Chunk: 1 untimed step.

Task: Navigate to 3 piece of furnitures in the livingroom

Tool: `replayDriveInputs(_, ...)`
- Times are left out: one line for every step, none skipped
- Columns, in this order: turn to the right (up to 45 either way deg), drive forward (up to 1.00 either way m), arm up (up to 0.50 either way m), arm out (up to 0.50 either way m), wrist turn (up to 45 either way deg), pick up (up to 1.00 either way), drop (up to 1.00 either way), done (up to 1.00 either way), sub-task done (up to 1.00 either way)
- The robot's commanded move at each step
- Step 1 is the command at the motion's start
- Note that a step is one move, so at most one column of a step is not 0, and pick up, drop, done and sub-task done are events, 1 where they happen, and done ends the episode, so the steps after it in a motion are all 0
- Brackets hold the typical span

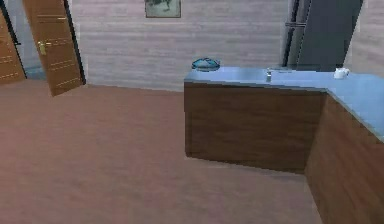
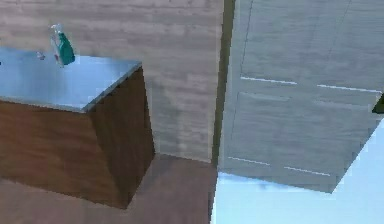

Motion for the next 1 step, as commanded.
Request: replayDriveInputs(0.0,0.15,0.0,0.0,0.0,0.0,0.0,0.0,0.0)
